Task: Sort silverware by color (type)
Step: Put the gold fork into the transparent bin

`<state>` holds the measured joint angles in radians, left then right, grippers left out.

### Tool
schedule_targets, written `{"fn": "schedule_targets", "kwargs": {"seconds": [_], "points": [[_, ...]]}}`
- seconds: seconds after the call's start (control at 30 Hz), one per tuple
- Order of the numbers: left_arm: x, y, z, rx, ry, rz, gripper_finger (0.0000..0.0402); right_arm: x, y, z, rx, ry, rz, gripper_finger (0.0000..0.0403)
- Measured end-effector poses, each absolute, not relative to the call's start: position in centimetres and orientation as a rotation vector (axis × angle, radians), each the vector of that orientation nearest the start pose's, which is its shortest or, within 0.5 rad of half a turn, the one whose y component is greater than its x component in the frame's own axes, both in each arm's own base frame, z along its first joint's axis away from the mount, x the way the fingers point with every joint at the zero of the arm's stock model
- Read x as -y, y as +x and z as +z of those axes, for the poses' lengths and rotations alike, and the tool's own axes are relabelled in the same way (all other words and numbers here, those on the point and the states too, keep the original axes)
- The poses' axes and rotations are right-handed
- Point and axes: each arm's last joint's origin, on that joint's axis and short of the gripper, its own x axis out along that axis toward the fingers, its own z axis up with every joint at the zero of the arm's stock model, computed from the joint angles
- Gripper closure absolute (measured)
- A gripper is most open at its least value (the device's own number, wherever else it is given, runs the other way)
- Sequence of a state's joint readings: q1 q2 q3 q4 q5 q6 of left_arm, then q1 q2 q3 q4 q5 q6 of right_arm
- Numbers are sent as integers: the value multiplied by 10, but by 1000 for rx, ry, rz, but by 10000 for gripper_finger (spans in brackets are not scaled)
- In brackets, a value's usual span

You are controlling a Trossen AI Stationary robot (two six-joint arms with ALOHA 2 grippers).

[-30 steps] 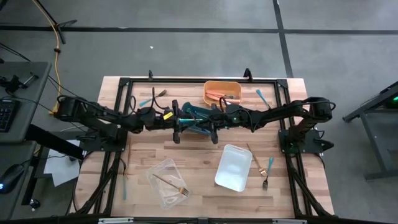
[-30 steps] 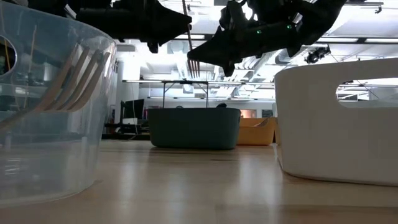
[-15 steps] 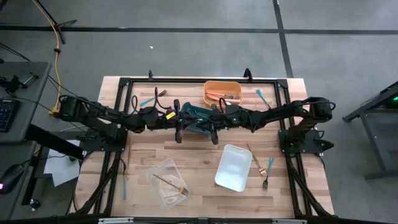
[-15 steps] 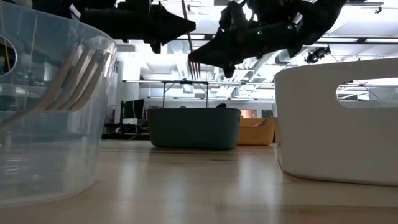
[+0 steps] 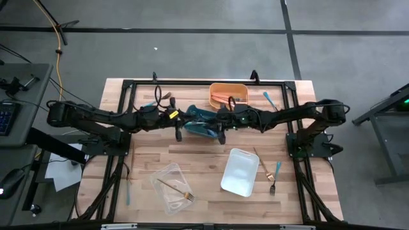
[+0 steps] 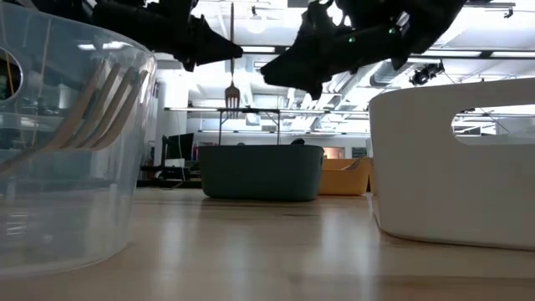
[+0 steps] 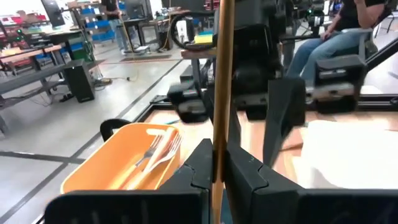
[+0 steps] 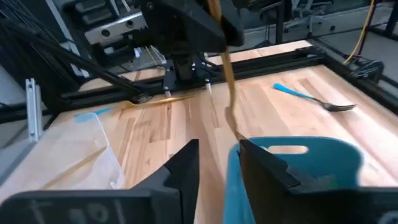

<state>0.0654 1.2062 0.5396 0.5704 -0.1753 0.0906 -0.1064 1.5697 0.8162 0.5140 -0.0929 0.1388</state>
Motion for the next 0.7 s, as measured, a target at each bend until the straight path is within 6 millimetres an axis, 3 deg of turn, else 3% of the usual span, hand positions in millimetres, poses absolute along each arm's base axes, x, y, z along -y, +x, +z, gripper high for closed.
{"fn": "schedule_targets", "kwargs": {"seconds": [0.2, 0.37, 0.53, 0.7], "points": [[-20, 242, 242, -124, 98, 231, 390, 33, 312, 240, -266, 70, -148, 276], [-19, 242, 243, -127, 121, 225, 390, 31, 283, 229, -239, 41, -228, 274], [-19, 242, 243, -120, 135, 225, 390, 33, 250, 226, -79, 77, -262, 274], [-18, 242, 247, -80, 142, 192, 390, 27, 235, 230, 5, 78, -202, 274]]}}
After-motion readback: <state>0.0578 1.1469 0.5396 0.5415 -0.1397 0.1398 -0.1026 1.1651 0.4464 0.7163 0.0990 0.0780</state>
